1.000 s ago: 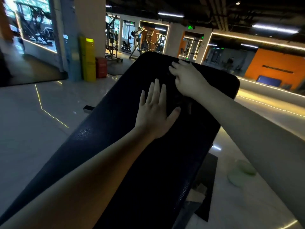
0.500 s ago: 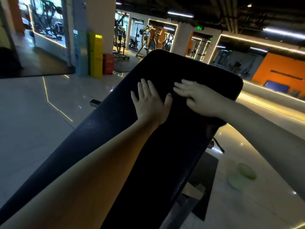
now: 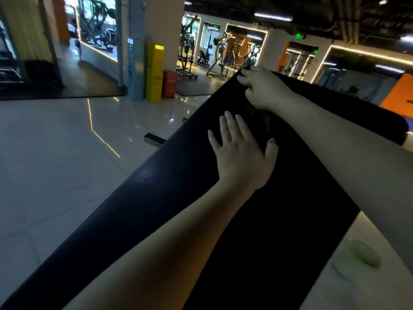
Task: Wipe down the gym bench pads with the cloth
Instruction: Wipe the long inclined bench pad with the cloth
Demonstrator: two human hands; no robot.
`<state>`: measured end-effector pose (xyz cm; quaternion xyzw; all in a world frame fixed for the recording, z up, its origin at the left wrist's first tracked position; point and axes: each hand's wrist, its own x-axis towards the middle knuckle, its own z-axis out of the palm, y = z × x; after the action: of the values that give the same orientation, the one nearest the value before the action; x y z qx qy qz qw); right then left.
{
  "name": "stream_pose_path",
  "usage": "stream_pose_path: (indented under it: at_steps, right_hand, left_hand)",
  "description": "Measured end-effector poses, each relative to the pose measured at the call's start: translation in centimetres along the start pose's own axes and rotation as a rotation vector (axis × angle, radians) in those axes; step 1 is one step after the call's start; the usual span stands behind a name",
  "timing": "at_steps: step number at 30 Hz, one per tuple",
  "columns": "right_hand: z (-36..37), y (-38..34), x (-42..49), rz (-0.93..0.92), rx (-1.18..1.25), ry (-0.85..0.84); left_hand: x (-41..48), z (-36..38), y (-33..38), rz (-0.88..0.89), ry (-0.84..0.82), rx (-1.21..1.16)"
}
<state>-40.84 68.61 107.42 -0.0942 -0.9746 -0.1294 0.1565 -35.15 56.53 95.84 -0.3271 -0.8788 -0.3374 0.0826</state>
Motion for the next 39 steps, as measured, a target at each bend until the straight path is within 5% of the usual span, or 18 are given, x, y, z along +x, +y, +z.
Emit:
stream_pose_path:
  at_steps: [7,11,21,30,39]
  right_hand:
    - [0.1,-1.5,3.6,0.021,-0.012,-0.012]
    - [-1.9,0.2,-3.3,-0.106,0.027,-0.251]
    - [-4.9,6.1,-22.6,-0.214,0.162,-0.314]
    - [-1.7,1.9,-11.4,-0.283,0.110,-0.173]
    - [1.3,-4.3,0.2,-0.208,-0.044,-0.108]
  left_hand:
    - [0.0,-0.1,0.1,0.004,-0.001,-0.085]
    - [-0.5,-0.7,-0.2,0.037,-0.015,-0.139]
    - [-0.9,-0.8,-0.7,0.059,-0.011,-0.115]
    - [-0.1,0.3,-0.5,0.036,0.037,-0.052]
    - [-0.5,0.1,-0.7,0.028,0.096,-0.293]
